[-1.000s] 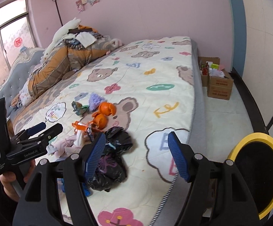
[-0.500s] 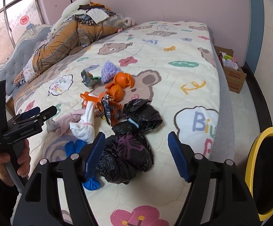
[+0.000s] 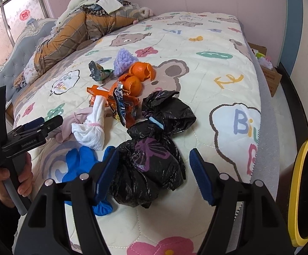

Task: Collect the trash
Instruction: 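Grasp black plastic bag with right tool while left tool grasps pink-grey cloth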

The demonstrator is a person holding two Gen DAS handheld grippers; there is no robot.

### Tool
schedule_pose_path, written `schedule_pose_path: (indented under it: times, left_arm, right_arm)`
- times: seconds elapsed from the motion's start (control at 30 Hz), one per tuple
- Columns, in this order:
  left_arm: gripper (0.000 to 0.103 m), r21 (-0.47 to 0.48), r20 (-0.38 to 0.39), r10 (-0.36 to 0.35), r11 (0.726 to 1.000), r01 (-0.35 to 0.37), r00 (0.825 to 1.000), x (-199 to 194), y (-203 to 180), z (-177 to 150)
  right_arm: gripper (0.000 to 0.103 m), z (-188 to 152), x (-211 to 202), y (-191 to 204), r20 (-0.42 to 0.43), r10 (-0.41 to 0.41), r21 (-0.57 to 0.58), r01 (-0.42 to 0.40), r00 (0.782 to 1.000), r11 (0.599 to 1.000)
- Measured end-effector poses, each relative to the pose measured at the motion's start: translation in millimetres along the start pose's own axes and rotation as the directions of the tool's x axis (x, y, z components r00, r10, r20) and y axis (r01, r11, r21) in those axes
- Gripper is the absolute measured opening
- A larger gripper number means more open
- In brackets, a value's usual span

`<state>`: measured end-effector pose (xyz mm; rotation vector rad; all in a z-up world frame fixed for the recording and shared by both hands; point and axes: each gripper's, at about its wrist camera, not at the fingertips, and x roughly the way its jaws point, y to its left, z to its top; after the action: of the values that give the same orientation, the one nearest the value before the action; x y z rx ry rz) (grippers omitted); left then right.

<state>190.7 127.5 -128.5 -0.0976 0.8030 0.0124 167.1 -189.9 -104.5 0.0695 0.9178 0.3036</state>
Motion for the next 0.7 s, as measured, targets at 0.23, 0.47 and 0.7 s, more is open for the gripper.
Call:
schedule_pose_path:
  times: [0.23, 0.47, 0.7]
  left_arm:
    - [0.090, 0.004, -0.031, -0.036, 0.999, 0.036, 0.999, 9.2, -4.4, -2.6]
    - [0.075, 0.035, -0.052, -0.067, 0.997, 0.069, 0.996, 14.0, -16.2, -1.4]
    - [0.045, 0.040, -0.073, -0.062, 0.997, 0.065, 0.995, 20.8, -23.4, -0.8]
  right_arm:
    - [0.066, -6.2, 9.6, 6.5, -0.028, 0.018, -0.005, -0.018, 0.999, 1.000]
    - [0.063, -9.7, 16.6, 8.9, -0.042, 0.045, 0.000, -0.045, 0.998, 0.999]
    - [0.051, -12.5, 18.7, 11.6, -0.055, 0.074, 0.011, -0.073, 0.996, 0.997]
